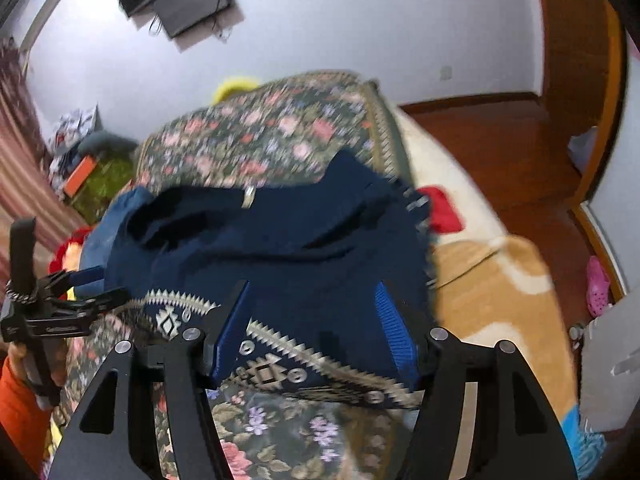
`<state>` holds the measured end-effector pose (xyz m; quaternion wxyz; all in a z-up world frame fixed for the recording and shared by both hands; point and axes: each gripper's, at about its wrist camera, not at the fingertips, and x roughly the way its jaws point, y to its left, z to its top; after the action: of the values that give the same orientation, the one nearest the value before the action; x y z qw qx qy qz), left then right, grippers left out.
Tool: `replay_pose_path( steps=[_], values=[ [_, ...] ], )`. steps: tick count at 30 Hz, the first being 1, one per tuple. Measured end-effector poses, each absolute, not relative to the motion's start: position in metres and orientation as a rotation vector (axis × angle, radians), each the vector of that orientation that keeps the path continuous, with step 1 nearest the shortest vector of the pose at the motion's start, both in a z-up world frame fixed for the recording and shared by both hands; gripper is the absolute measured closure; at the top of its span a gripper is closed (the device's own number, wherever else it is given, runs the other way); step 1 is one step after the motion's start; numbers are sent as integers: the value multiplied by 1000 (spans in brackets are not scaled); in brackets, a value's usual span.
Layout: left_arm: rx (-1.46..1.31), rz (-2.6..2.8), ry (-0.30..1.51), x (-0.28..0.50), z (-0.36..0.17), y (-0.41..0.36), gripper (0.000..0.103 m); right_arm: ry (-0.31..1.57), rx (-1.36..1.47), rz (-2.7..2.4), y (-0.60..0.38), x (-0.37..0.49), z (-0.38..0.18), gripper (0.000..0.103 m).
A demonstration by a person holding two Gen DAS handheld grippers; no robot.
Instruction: Fold large clothes
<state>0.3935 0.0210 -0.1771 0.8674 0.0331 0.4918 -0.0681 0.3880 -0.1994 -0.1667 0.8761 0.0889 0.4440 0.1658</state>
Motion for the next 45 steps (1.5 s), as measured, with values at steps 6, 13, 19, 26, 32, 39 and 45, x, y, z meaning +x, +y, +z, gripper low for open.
replay_pose_path(
  steps=[6,13,19,26,32,39,45],
  values=[
    [36,-170,1102,410,-222,4,6,1001,156,438,-155,402,-199,44],
    [86,-200,1096,416,-239,0,2,1065,107,448,-139,413,-236,41],
    [77,-156,991,434,-205,22,2,997,165,444,-157,424,-206,41],
    [105,56,968,489,-202,59,3,998,235,353,-176,453,-206,32],
    [38,216,866,506,-176,96,3,994,280,352,-171,445,-210,32],
    [-55,40,912,473,-175,85,3,982,146,438,-136,436,-207,27],
    [65,-102,982,429,-204,31,3,1062,79,384,-144,424,-233,10]
  ],
)
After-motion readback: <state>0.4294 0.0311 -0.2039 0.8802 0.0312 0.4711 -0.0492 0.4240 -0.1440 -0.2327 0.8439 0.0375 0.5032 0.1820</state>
